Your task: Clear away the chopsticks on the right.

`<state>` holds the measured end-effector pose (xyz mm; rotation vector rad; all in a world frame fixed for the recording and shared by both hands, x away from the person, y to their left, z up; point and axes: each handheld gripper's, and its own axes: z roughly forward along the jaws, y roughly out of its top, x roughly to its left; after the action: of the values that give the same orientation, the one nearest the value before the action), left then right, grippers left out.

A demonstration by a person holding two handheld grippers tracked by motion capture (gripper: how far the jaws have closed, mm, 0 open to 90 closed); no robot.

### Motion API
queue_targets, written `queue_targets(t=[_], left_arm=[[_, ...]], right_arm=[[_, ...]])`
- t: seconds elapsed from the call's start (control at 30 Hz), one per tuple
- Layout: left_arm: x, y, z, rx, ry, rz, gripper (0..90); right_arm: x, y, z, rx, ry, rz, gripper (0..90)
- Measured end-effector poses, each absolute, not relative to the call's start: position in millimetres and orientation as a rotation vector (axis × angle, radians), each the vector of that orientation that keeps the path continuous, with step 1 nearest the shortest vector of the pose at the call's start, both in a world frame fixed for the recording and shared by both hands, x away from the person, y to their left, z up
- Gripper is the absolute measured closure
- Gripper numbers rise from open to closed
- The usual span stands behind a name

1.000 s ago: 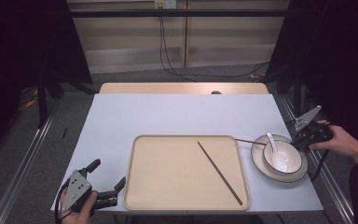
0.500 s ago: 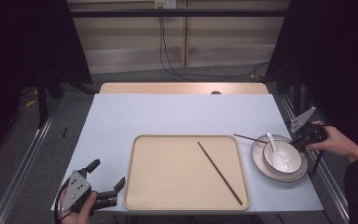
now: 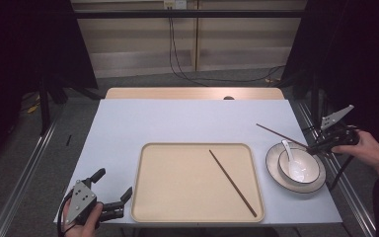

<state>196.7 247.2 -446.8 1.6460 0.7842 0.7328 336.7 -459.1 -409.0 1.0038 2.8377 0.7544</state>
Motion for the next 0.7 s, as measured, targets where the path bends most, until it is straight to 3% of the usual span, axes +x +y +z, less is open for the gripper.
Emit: queue_targets(t=[0.37, 0.7], left_arm=[[196.2, 247.1, -446.3, 1.653, 0.782, 0.737, 0.7], [196.3, 246.6, -446.2, 1.656, 0.777, 0.741, 0.8]], right_arm=[[309.8, -467.7, -389.0, 1.215, 2.547, 1.002, 84.8], [280.5, -448.1, -376.9, 1.338, 2.405, 1.136, 84.9]])
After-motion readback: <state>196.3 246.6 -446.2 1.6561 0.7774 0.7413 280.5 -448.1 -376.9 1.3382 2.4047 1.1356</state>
